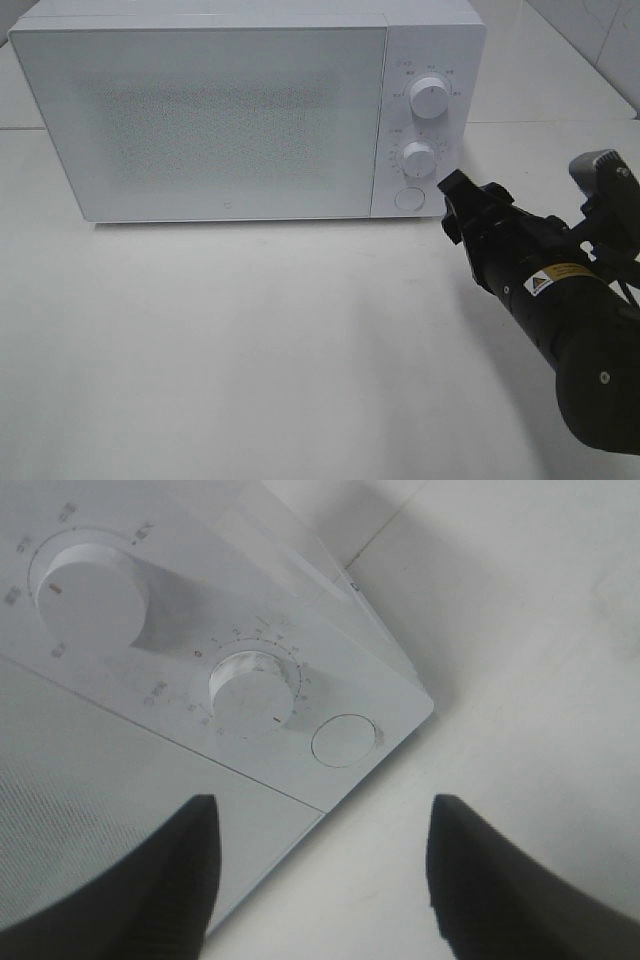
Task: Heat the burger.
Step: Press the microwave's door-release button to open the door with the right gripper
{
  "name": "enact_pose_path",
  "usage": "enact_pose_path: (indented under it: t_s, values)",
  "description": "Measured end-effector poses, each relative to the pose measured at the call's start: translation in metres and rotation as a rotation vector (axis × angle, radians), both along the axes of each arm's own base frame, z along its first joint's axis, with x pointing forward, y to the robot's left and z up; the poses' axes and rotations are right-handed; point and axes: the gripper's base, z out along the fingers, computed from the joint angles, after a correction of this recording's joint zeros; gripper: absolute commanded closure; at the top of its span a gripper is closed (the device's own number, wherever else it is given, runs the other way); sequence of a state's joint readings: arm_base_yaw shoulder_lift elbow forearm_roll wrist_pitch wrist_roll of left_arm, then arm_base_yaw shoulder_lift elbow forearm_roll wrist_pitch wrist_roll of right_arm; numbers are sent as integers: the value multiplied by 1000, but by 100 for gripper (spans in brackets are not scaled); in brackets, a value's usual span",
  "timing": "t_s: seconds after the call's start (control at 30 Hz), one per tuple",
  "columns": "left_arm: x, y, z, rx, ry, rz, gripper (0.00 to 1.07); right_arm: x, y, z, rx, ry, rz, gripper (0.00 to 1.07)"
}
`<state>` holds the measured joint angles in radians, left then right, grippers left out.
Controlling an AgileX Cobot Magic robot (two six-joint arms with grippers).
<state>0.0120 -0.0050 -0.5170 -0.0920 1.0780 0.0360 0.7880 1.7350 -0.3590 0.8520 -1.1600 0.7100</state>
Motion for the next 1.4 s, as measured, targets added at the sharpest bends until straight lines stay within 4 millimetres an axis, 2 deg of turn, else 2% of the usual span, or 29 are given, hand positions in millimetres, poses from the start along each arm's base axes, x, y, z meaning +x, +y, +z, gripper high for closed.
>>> enact_pose_path:
  t_s: [0.03,0.1,0.13,0.17,0.23,0.3,0.33,0.4,0.43,0.5,1.0,1.4]
  values:
    - [0,0,0,0,0,0,7,0,0,0,0,0,0,55]
    - [0,0,0,0,0,0,7,0,0,0,154,5,-51,64]
    - [0,0,0,0,0,0,7,0,0,0,154,5,-51,64]
    - [0,0,0,0,0,0,7,0,0,0,247,9,-82,71]
    - [0,0,0,0,0,0,7,0,0,0,281,10,-96,75]
    - [0,0,0,0,0,0,7,0,-2,-1,430,13,-163,86]
    - [0,0,0,0,0,0,7,0,-2,-1,430,13,-163,86]
    - [0,0,0,0,0,0,7,0,-2,-1,508,15,-193,101]
    - [0,0,0,0,0,0,7,0,-2,-1,508,15,-193,101]
    - [0,0,0,0,0,0,7,0,-2,-1,546,16,-206,107]
    - [0,0,0,0,0,0,7,0,-4,-8,556,47,-259,107]
    - [0,0,0,0,0,0,7,27,23,-26,624,81,-280,107]
